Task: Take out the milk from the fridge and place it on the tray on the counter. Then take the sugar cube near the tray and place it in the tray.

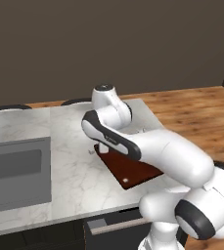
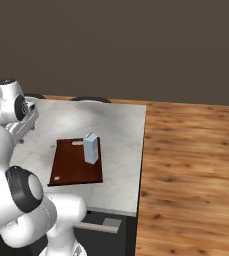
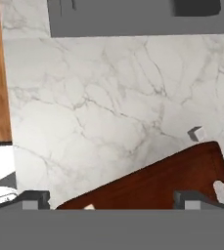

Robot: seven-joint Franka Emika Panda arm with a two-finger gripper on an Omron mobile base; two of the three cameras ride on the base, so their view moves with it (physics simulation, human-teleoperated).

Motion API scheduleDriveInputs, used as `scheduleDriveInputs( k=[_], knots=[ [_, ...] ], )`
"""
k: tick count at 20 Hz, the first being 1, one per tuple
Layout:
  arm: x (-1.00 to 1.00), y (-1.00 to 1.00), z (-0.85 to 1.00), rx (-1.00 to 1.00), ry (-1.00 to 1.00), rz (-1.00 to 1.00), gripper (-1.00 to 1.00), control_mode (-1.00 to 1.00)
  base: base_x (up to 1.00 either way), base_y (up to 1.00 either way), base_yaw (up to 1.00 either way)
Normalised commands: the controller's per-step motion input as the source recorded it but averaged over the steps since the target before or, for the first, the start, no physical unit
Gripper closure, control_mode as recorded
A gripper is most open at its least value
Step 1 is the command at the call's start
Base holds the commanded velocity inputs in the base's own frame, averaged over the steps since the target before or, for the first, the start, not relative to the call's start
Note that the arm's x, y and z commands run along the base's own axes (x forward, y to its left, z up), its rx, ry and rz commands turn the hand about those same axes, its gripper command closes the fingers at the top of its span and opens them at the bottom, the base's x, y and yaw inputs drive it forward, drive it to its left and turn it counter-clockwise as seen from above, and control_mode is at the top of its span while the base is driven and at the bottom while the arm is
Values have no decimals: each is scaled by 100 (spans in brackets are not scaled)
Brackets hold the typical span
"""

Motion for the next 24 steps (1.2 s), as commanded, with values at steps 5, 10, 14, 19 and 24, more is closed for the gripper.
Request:
scheduleDriveInputs(
  k=[5,10,14,19,24],
  knots=[
    [22,0,-35,-17,7,14,-100,-100,0,0,0],
    [36,1,-33,-10,12,16,-100,-100,0,0,0],
    [49,21,-36,-11,10,6,-100,-100,0,0,0],
    [49,21,-24,-7,5,3,-100,-100,0,0,0],
    [30,5,-9,0,-4,4,-100,-100,0,0,0]
  ],
)
